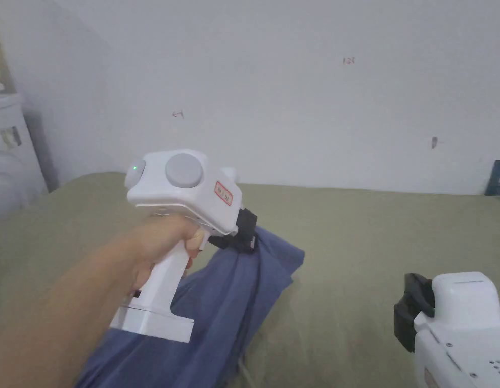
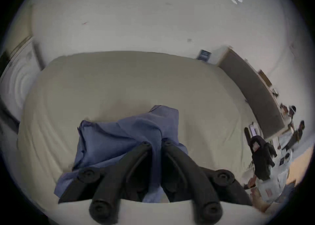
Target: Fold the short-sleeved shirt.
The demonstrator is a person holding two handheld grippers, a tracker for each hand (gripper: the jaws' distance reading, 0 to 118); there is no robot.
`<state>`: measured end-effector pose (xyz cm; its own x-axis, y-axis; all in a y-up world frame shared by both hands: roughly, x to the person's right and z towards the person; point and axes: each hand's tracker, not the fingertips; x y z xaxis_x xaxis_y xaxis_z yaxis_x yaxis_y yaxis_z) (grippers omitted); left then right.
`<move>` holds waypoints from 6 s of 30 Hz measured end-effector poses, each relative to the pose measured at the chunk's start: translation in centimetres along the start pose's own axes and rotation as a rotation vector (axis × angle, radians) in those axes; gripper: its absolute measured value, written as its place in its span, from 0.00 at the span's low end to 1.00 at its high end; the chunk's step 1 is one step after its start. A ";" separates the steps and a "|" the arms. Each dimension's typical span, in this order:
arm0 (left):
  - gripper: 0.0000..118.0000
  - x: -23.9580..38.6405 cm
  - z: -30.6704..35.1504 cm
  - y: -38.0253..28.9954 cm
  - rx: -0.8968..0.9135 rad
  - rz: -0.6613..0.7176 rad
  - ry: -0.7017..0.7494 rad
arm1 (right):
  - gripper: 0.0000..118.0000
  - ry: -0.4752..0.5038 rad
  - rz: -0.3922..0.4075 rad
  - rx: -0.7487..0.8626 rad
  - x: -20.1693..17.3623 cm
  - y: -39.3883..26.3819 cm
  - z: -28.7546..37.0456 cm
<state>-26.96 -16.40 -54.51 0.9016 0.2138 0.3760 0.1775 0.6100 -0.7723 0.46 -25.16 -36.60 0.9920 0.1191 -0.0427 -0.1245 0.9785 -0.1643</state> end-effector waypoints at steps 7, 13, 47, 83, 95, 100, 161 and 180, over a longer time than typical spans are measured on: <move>0.06 18.5 -6.3 1.3 -0.061 -0.204 -0.251 | 0.07 -0.212 -0.011 -0.005 10.9 -0.1 5.4; 0.06 27.4 -14.7 -3.2 -0.204 -0.220 -0.462 | 0.06 -0.347 -0.059 -0.052 16.9 -2.0 9.0; 0.00 3.2 7.0 -24.9 0.563 0.137 0.326 | 0.06 -0.163 -0.097 -0.062 11.7 -2.0 7.8; 0.02 -7.7 -19.3 -5.1 -0.379 0.206 0.296 | 0.06 -0.157 -0.034 -0.216 14.4 -7.6 2.5; 0.02 -5.9 -18.8 -4.9 -0.360 0.165 0.227 | 0.96 0.034 -0.260 -0.643 16.6 -9.3 0.8; 0.02 -6.3 -19.8 -5.1 -0.371 0.145 0.214 | 0.95 -0.006 -0.248 -0.641 16.0 -10.6 0.2; 0.02 -3.9 8.6 15.1 0.693 0.080 0.342 | 0.11 -0.068 -0.154 0.014 18.5 19.8 -20.6; 0.02 -7.8 -3.6 -5.1 0.358 0.242 0.220 | 0.11 -0.009 -0.230 -0.320 17.7 0.3 -12.9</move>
<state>-33.52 -23.92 -55.30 0.9692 0.2389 0.0604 -0.1595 0.7951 -0.5851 17.68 -24.90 -50.15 0.9948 -0.0942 0.0395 0.1017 0.8779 -0.4680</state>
